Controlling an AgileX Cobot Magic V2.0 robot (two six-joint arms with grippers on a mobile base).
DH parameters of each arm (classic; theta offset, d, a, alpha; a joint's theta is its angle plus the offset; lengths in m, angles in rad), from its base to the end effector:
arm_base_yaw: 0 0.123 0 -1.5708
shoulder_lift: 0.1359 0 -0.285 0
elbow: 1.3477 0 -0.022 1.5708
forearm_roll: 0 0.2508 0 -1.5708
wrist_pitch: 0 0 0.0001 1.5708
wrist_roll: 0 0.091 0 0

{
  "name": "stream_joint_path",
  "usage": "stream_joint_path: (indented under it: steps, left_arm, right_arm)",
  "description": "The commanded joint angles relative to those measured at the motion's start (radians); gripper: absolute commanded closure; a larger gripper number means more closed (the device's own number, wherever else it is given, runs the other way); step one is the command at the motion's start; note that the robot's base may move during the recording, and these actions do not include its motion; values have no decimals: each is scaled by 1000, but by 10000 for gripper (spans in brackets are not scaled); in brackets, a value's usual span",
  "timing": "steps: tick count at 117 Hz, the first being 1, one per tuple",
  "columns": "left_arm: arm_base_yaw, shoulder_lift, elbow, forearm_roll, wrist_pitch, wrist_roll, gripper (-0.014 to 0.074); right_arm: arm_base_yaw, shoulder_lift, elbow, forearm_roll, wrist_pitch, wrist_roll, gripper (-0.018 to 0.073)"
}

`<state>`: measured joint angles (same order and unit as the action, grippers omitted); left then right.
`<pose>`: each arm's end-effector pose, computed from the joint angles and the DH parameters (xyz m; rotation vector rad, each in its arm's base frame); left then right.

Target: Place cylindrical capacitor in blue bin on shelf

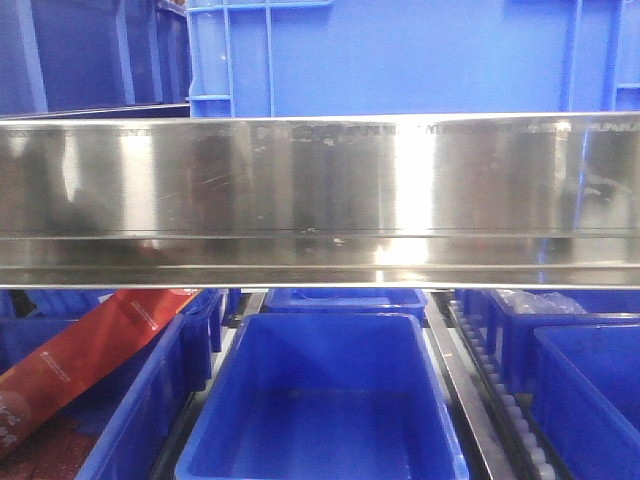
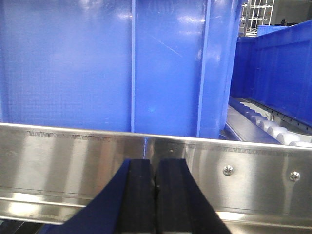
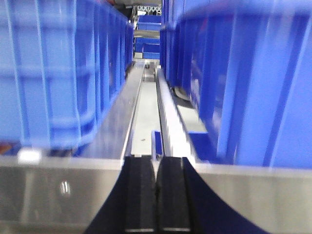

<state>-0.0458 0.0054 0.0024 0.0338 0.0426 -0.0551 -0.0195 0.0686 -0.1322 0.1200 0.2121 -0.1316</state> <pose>0.0570 -0.0025 0.2082 0.0176 1.5341 -0.0523 0.0564 0.0012 0.2348 -0.0151 1.6305 -0.0054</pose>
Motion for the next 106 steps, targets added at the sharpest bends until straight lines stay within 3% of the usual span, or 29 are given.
stream_joint_path:
  steps: [1,19,30,106]
  left_arm:
    - [4,-5,-2,-5,-17,2,707]
    - [4,-5,-2,-5,-17,2,707]
    - [4,-5,-2,-5,-17,2,707]
    - [4,-5,-2,-5,-17,2,707]
  right_arm:
    - [-7,-55,70,-24,-68,4,721]
    - [15,-69,132,-31,-129,4,721]
    - [32,-69,132,-31,-81,4,721]
    - [32,-69,132,-31,-91,4,721]
